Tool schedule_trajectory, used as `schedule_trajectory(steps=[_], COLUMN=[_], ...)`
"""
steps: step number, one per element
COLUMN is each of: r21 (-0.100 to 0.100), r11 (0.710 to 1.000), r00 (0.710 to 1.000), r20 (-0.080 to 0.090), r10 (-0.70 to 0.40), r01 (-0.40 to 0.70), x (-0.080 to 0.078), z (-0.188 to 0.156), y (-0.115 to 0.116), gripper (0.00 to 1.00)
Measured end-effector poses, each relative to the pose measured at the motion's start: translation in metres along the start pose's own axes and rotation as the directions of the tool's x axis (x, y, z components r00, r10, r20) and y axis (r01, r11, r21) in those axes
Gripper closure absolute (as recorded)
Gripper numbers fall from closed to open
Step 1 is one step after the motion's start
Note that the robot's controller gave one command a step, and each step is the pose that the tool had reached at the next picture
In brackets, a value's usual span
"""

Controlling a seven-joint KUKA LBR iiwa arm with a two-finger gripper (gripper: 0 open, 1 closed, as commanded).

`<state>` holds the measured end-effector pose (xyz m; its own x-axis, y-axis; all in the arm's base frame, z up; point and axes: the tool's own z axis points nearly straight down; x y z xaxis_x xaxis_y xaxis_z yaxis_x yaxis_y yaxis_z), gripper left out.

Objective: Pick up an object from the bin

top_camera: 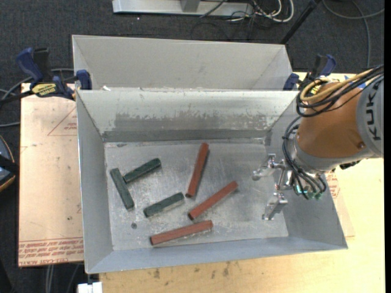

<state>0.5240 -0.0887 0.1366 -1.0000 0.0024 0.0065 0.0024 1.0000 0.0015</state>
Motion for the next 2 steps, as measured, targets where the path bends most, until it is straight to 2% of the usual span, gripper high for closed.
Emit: schedule_trajectory(steps=[1, 2], r21=[0.001, 0.001], r11=[1.0, 0.999], r00=[1.0, 0.999], r20=[0.007, 0.021], r10=[-0.002, -0.038], r01=[0.002, 0.038], x=[-0.002, -0.049], z=[-0.004, 0.058], y=[0.0, 0.067], gripper=[0.0, 1.0])
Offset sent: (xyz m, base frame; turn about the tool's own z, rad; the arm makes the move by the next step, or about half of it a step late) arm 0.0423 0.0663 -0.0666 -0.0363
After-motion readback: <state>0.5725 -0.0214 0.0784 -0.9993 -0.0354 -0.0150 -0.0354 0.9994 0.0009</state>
